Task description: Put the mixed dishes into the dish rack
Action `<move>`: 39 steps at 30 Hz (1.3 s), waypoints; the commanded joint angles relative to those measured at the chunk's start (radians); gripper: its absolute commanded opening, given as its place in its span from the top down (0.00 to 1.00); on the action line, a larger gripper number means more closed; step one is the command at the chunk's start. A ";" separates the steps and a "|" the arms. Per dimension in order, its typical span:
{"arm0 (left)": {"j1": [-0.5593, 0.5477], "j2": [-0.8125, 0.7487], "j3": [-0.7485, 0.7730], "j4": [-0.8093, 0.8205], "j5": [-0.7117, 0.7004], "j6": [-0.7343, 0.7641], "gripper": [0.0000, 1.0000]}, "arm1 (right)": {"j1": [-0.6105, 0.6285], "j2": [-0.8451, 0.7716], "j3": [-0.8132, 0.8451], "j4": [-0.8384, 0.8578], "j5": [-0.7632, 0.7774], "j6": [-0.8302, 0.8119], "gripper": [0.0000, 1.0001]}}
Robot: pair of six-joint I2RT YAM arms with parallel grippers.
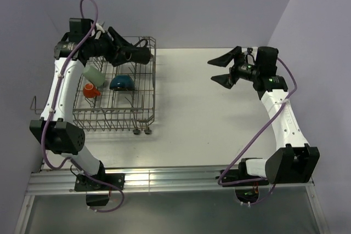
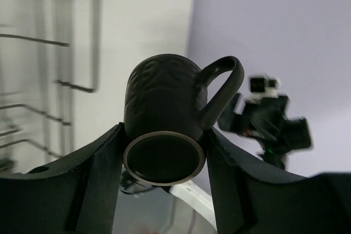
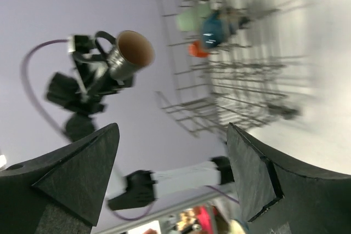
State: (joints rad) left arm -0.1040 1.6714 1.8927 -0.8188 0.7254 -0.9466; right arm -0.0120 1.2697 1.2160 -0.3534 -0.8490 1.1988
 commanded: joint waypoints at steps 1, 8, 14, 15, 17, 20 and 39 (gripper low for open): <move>0.049 -0.104 0.005 -0.175 -0.202 0.186 1.00 | -0.008 -0.035 0.022 -0.257 0.054 -0.252 0.14; 0.211 -0.145 -0.030 -0.215 -0.391 0.255 1.00 | -0.002 -0.089 -0.047 -0.343 0.094 -0.364 0.16; 0.361 -0.133 0.017 -0.269 -0.527 0.255 1.00 | 0.036 -0.113 -0.052 -0.392 0.186 -0.491 0.16; 0.380 -0.124 0.025 -0.285 -0.546 0.258 1.00 | 0.038 -0.116 -0.058 -0.394 0.203 -0.501 0.16; 0.431 -0.099 0.035 -0.296 -0.593 0.266 1.00 | 0.038 -0.127 -0.082 -0.381 0.206 -0.513 0.16; 0.467 -0.046 0.097 -0.304 -0.665 0.285 1.00 | 0.040 -0.142 -0.131 -0.374 0.196 -0.536 0.16; 0.480 0.007 -0.007 -0.390 -0.929 0.325 1.00 | 0.041 -0.075 -0.124 -0.360 0.162 -0.588 0.16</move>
State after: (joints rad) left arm 0.3801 1.7210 1.8767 -1.2213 -0.1551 -0.6289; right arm 0.0238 1.1900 1.0599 -0.7330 -0.6743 0.6266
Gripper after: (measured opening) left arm 0.610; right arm 0.844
